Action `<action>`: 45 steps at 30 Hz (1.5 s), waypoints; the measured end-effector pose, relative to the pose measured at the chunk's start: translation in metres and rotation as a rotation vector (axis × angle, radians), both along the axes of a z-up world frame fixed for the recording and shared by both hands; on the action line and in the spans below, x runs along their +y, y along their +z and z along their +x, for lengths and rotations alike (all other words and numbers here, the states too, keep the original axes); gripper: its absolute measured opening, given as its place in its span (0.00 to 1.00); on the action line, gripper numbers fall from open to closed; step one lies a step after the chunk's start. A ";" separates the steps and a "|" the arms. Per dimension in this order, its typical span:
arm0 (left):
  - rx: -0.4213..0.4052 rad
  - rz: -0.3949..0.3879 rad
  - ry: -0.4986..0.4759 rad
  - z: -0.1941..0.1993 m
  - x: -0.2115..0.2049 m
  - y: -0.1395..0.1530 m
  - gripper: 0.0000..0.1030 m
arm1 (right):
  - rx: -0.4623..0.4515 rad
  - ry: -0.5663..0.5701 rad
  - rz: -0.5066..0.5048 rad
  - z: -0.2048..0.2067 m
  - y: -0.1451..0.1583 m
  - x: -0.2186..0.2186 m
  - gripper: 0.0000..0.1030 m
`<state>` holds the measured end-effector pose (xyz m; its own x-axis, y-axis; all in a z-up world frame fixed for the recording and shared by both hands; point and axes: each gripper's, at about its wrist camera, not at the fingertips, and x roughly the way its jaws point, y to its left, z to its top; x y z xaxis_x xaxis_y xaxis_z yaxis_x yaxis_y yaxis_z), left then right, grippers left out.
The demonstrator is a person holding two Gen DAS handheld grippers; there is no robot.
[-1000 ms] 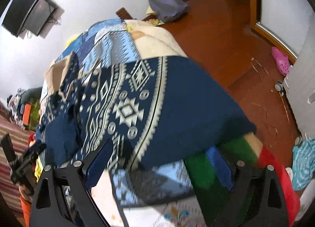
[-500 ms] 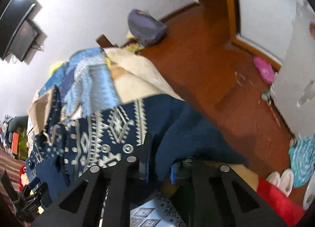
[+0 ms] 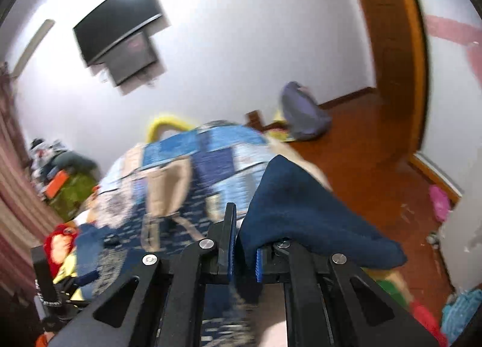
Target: Fold large clothes
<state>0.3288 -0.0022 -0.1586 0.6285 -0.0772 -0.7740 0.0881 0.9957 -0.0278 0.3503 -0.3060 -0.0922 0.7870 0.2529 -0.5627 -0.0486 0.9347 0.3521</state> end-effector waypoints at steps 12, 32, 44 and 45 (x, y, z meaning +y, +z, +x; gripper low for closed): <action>-0.082 0.062 0.064 -0.054 0.057 0.022 0.87 | 0.243 0.213 0.010 0.014 -0.077 0.156 0.07; -0.040 0.045 0.098 -0.077 0.076 0.008 0.87 | 0.624 0.323 -0.069 -0.018 -0.146 0.190 0.08; -0.018 0.062 0.046 -0.075 0.050 0.007 0.87 | 0.622 0.415 -0.003 -0.040 -0.143 0.174 0.08; -0.016 0.066 0.039 -0.074 0.046 0.007 0.87 | 0.613 0.425 -0.023 -0.044 -0.140 0.175 0.08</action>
